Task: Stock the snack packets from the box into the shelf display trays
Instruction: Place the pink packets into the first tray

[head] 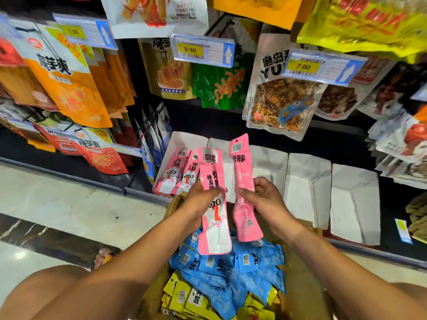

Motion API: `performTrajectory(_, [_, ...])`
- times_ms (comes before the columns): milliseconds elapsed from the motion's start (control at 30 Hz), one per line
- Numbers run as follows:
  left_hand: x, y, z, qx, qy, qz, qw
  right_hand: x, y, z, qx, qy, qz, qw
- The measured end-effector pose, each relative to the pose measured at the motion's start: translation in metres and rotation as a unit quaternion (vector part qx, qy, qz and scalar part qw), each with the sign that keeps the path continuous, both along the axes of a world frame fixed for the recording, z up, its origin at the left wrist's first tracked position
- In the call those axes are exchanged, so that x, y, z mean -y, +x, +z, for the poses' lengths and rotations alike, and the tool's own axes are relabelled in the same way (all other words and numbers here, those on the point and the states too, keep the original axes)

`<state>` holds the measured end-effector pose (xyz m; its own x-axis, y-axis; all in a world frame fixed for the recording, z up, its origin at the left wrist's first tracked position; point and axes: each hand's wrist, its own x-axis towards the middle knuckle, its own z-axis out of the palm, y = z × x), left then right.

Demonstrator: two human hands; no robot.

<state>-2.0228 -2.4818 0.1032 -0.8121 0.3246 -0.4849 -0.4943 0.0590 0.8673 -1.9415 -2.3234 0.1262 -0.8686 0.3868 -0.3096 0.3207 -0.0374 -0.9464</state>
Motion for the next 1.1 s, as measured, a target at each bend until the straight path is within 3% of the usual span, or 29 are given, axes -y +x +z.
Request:
performTrajectory(67, [-0.004, -0.001, 0.003, 0.015, 0.02, 0.025, 0.999, 0.0, -0.001, -0.002, -0.019, 0.092, 0.007, 0.996])
performTrajectory(200, [-0.011, 0.003, 0.013, 0.05, 0.087, 0.006, 0.995, 0.009, 0.001, -0.005, -0.032, 0.187, 0.053, 0.98])
performTrajectory(433, [-0.003, -0.004, 0.003, -0.004, 0.013, 0.01, 1.0, 0.014, -0.001, -0.022, -0.061, 0.245, 0.119, 0.96])
performTrajectory(633, [0.017, -0.006, 0.001, -0.002, -0.01, 0.002, 1.0, 0.032, -0.004, -0.019, -0.025, 0.285, 0.133, 0.949])
performTrajectory(767, [0.034, -0.011, 0.004, -0.001, -0.01, 0.024, 1.0, 0.038, -0.017, -0.019, -0.008, 0.254, 0.136, 0.958])
performTrajectory(900, [0.06, -0.022, -0.002, -0.014, -0.043, 0.018, 0.999, 0.042, -0.059, -0.027, 0.014, 0.25, 0.119, 0.961])
performTrajectory(1100, [0.099, -0.031, -0.007, 0.012, -0.068, 0.055, 0.996, 0.069, -0.147, -0.055, 0.04, 0.334, 0.181, 0.924])
